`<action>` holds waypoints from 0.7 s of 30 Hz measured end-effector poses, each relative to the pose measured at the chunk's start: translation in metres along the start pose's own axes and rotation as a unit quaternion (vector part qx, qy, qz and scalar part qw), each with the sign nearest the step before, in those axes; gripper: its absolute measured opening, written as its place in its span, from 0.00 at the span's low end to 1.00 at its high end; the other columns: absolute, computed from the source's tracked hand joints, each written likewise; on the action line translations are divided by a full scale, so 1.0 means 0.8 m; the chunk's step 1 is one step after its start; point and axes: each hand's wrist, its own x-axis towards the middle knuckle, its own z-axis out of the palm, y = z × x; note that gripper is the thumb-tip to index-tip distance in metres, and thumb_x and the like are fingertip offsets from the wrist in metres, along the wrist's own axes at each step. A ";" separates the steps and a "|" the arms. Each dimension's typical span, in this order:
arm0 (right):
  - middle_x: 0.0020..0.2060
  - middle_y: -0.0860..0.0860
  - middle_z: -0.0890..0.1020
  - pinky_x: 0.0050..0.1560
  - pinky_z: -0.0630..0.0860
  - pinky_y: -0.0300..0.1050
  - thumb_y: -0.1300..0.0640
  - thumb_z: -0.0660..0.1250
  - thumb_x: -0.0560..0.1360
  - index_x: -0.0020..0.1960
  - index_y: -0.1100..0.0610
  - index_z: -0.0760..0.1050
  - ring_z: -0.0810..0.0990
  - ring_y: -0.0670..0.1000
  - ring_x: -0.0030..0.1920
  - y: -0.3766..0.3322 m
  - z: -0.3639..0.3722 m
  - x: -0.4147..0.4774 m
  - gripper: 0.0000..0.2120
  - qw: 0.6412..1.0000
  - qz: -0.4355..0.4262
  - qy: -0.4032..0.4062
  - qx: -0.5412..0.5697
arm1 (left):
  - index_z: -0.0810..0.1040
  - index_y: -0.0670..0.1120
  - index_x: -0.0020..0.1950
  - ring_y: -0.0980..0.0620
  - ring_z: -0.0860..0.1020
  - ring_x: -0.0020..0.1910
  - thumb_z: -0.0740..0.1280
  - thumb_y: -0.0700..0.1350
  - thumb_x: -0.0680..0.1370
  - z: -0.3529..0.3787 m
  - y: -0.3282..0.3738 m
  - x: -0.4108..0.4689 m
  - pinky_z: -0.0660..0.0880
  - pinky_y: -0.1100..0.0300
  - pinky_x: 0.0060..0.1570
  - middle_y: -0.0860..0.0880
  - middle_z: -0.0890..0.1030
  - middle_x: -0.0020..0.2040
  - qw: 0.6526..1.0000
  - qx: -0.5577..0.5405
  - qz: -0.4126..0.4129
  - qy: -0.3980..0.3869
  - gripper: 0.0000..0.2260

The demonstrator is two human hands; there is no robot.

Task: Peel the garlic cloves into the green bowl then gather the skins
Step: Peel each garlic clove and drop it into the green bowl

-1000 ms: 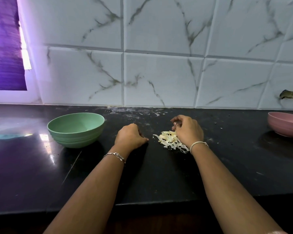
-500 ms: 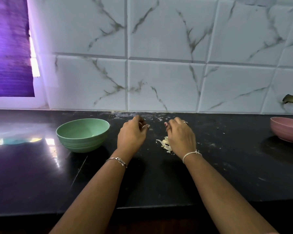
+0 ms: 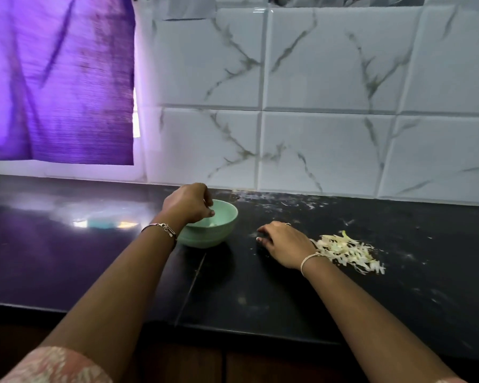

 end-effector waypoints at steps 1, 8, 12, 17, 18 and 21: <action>0.62 0.51 0.75 0.62 0.71 0.49 0.47 0.58 0.81 0.66 0.52 0.72 0.72 0.54 0.65 -0.004 0.003 0.005 0.16 1.000 0.008 -0.005 -0.003 | 0.77 0.53 0.40 0.50 0.79 0.51 0.76 0.49 0.69 -0.001 -0.006 0.000 0.76 0.56 0.52 0.53 0.82 0.47 1.000 0.010 0.000 0.001 0.08; 0.55 0.50 0.79 0.53 0.74 0.49 0.54 0.63 0.80 0.56 0.53 0.76 0.77 0.54 0.58 -0.010 0.008 0.010 0.07 0.999 0.028 0.035 0.010 | 0.80 0.54 0.41 0.51 0.78 0.51 0.74 0.51 0.70 0.005 -0.022 0.000 0.75 0.58 0.47 0.53 0.82 0.47 0.999 0.040 0.010 -0.008 0.04; 0.49 0.50 0.84 0.52 0.75 0.48 0.55 0.65 0.79 0.53 0.53 0.79 0.80 0.53 0.52 -0.006 0.002 0.007 0.06 0.991 0.036 0.065 0.114 | 0.82 0.53 0.45 0.48 0.79 0.54 0.70 0.49 0.73 0.009 -0.011 -0.002 0.76 0.53 0.54 0.51 0.83 0.50 0.999 -0.017 0.031 0.017 0.03; 0.41 0.51 0.86 0.56 0.78 0.44 0.59 0.72 0.75 0.47 0.55 0.84 0.83 0.48 0.47 0.015 -0.007 0.000 0.03 0.933 0.084 0.048 0.346 | 0.81 0.51 0.48 0.51 0.78 0.49 0.69 0.47 0.76 0.014 0.035 -0.014 0.73 0.59 0.52 0.52 0.83 0.44 0.985 -0.137 0.093 0.055 0.03; 0.42 0.52 0.86 0.57 0.78 0.43 0.60 0.73 0.74 0.48 0.55 0.84 0.83 0.48 0.47 0.020 -0.011 -0.005 0.03 0.915 0.084 0.040 0.392 | 0.81 0.51 0.48 0.52 0.79 0.47 0.69 0.47 0.75 0.016 0.048 -0.018 0.73 0.60 0.51 0.52 0.82 0.42 0.980 -0.158 0.110 0.052 0.03; 0.42 0.56 0.86 0.46 0.78 0.34 0.64 0.75 0.71 0.49 0.60 0.83 0.83 0.47 0.44 0.032 -0.023 -0.019 0.07 0.882 0.075 0.024 0.465 | 0.81 0.48 0.50 0.56 0.77 0.36 0.69 0.47 0.76 0.028 0.086 -0.029 0.72 0.63 0.43 0.52 0.80 0.37 0.971 -0.186 0.150 0.012 0.05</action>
